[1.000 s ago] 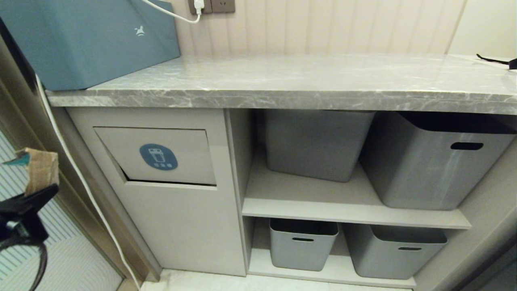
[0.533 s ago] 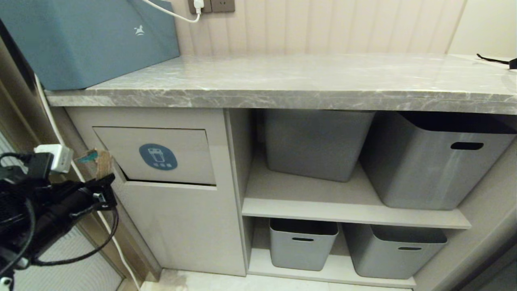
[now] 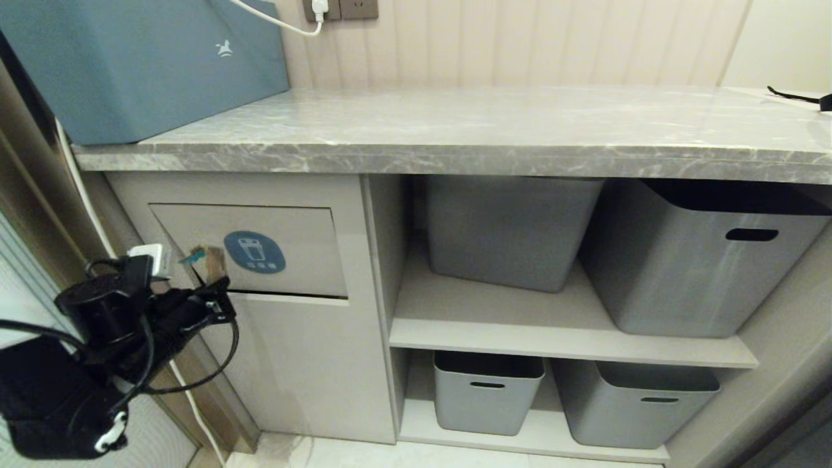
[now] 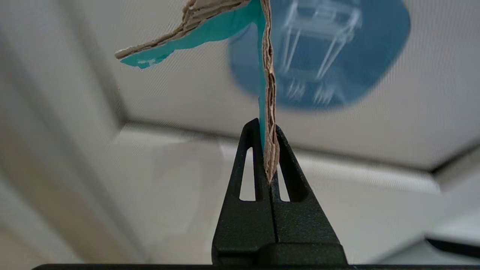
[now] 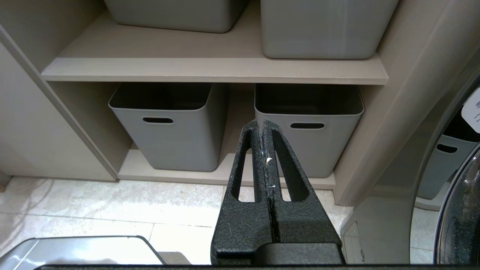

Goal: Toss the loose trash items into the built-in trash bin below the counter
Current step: Put the garbage in the trash can

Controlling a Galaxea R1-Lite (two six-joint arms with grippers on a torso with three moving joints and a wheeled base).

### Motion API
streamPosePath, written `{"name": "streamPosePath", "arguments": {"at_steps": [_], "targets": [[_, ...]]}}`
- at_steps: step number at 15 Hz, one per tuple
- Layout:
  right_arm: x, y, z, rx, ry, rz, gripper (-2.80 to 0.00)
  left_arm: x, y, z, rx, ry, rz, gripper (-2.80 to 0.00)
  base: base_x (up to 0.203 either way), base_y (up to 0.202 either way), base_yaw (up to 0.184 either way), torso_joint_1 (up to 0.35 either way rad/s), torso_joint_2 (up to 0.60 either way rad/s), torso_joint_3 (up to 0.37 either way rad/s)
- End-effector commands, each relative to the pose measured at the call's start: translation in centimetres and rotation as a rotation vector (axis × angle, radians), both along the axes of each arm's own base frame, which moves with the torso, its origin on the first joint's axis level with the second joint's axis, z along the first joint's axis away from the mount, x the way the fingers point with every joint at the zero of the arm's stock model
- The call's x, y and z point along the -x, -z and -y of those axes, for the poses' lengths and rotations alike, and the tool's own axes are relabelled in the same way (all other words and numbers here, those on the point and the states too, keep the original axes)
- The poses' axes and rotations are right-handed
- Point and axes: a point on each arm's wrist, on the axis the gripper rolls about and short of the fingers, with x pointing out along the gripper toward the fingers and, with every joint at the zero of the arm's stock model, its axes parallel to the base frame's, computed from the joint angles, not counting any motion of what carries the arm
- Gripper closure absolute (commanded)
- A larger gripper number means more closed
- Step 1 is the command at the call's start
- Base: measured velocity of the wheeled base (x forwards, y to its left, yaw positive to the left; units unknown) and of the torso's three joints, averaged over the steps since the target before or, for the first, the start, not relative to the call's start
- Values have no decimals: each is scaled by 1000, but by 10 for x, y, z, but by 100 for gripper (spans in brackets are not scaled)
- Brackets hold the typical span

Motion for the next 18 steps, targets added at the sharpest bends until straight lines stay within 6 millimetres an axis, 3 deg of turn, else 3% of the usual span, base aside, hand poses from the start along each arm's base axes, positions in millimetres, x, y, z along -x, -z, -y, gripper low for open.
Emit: {"name": "streamPosePath", "arguments": {"at_steps": [1,5,17,18], "targets": [[0,0,0,0,0,-2,0,-28,14,9,1,28,14,0,0,0,0,0,0,0],[0,0,0,0,0,-2,0,-65,19,12,2,13,78,0,0,0,0,0,0,0],[0,0,0,0,-2,-2,0,-75,31,15,49,20,63,0,0,0,0,0,0,0],[0,0,0,0,0,-2,0,-75,30,15,50,21,67,-280,0,0,0,0,0,0]]}}
